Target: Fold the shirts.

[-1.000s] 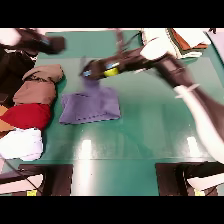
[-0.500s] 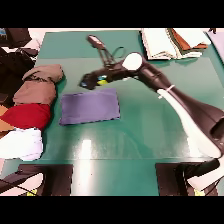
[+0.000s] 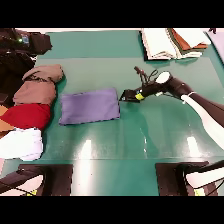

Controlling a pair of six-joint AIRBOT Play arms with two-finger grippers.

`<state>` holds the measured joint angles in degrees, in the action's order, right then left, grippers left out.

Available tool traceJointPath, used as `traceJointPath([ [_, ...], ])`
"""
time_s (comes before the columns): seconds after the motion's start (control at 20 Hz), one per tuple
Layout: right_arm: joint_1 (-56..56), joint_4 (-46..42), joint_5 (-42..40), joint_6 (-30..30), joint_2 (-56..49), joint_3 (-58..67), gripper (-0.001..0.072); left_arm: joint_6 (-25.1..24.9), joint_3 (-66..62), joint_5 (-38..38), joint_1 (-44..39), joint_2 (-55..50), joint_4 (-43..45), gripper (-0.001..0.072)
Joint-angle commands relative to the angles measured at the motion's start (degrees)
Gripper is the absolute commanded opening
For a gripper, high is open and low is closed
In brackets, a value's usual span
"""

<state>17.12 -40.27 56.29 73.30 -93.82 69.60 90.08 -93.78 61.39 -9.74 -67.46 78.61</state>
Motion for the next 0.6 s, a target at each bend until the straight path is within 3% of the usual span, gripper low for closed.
traceJointPath([
  [0.0, 1.88, 8.92, -0.02, -1.88, -5.60, 0.39, 0.0597, -0.13, 0.46, -0.70, -0.74, -0.57, -0.15, 0.0024],
  [0.15, 6.56, 12.24, -0.74, -1.84, -12.41, 8.13, 0.0594, -0.11, 0.46, -0.35, -0.74, -0.98, -0.24, 0.0024],
  [0.25, 9.14, 14.14, -1.09, -1.86, -16.48, 13.46, 0.0501, -0.11, 0.46, -0.28, -0.74, -0.98, -1.11, 0.0024],
  [0.3, 10.16, 13.97, -1.51, -1.88, -17.92, 15.74, 0.0372, -0.07, 0.46, -0.24, -0.74, -0.98, -1.84, 0.0024],
  [0.35, 10.97, 13.11, -2.25, -2.05, -18.80, 17.70, 0.0139, -0.07, 0.46, -0.24, -0.74, -0.98, -3.06, 0.0024],
  [0.4, 11.30, 13.07, -2.91, -3.02, -19.04, 18.95, 0.0014, -0.07, 0.46, -0.20, -0.76, -0.98, -4.26, 0.0023],
  [0.55, 9.11, 11.04, -3.63, -3.32, -16.44, 20.46, 0.0013, -0.09, 0.46, -0.39, -3.26, -0.98, -4.42, 0.0023],
])
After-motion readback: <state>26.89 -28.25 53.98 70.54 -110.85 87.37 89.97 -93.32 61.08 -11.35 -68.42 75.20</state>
